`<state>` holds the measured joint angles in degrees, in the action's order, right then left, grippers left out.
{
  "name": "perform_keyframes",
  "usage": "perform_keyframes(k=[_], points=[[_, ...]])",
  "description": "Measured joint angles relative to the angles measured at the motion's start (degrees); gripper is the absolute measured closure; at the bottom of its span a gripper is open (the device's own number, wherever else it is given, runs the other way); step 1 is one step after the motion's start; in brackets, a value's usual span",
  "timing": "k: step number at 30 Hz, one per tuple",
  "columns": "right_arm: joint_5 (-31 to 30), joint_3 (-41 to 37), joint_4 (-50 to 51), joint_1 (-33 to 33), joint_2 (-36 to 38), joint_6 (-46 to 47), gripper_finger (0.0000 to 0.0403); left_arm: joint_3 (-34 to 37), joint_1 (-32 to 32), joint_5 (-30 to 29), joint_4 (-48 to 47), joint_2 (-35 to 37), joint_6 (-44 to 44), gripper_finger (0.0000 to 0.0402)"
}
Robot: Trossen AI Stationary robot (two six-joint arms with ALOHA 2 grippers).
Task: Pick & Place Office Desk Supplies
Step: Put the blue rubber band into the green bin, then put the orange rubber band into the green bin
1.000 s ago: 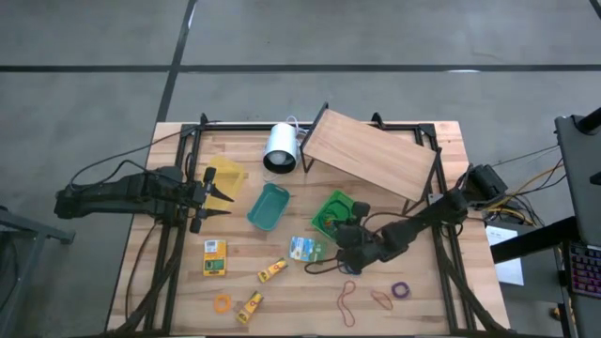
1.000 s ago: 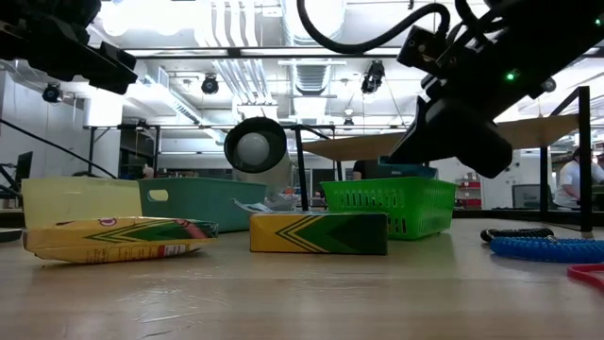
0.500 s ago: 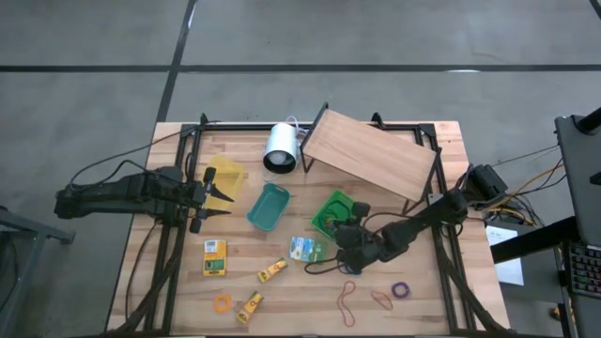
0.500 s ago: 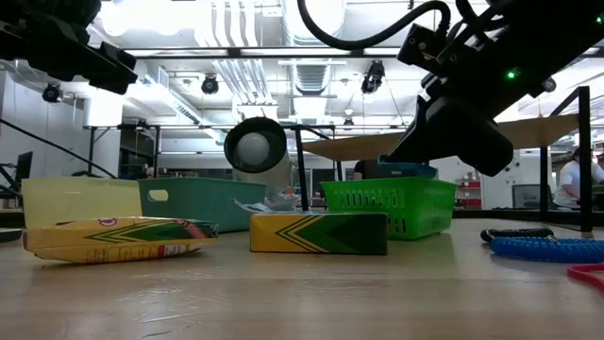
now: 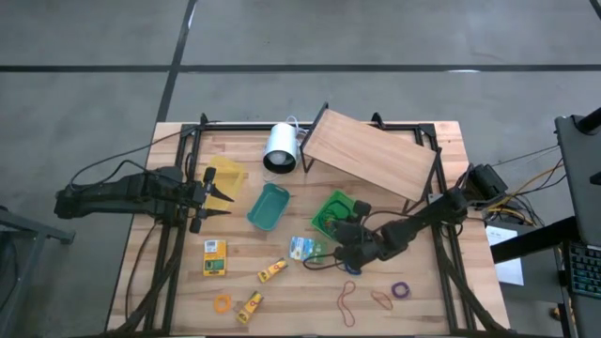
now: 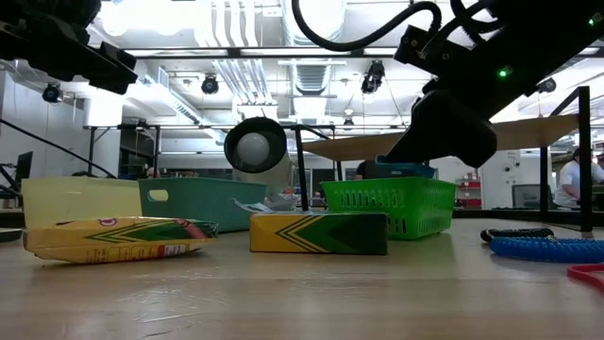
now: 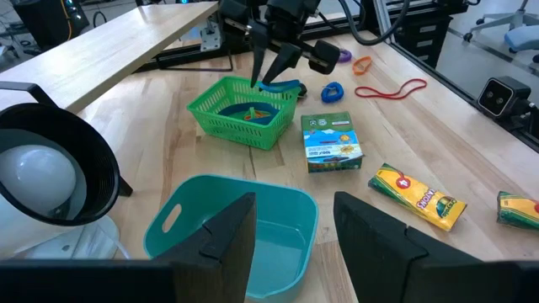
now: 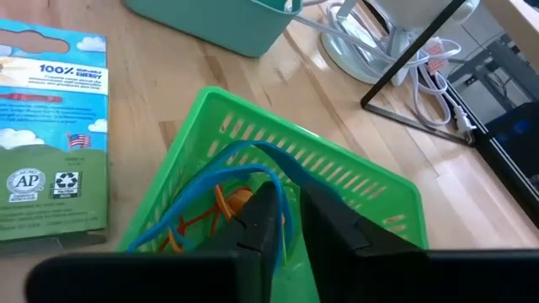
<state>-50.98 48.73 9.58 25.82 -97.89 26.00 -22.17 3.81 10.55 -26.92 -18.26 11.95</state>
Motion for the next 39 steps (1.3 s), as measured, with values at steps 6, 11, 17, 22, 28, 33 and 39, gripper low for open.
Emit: perform_keyframes(k=[6, 11, 17, 22, 28, 33, 39], points=[[0.00, 0.00, -0.38, 0.02, 0.00, 0.00, 0.0295, 0.01, 0.02, 0.00, 0.00, 0.00, -0.01, 0.0238], [-0.04, 0.00, -1.11, 0.02, 0.00, 0.00, 0.0261, 0.00, 0.00, 0.00, 0.00, 0.02, -0.01, 0.0238], [-0.11, 0.00, -1.02, 0.02, 0.41, 0.02, 0.0231, 0.00, 0.00, 0.00, 0.00, 0.00, -0.01, 0.0238], [-0.15, 0.02, -1.09, 0.02, 2.55, 0.15, 0.0221, 0.00, 0.01, 0.00, 0.00, 0.01, -0.01, 0.0238], [0.16, 0.02, -1.02, 0.04, 5.20, -0.03, 0.0220, 0.00, 0.02, 0.00, 0.00, 0.00, 0.01, 0.0238], [5.69, 0.21, -0.84, 0.16, 8.29, -1.42, 0.0220, 0.00, 0.02, 0.00, -0.01, 0.02, 0.00, 0.0238], [18.98, 0.74, 0.14, 0.46, 12.52, -0.25, 0.0227, 0.00, 0.01, 0.00, 0.00, 0.01, 0.01, 0.0238]])
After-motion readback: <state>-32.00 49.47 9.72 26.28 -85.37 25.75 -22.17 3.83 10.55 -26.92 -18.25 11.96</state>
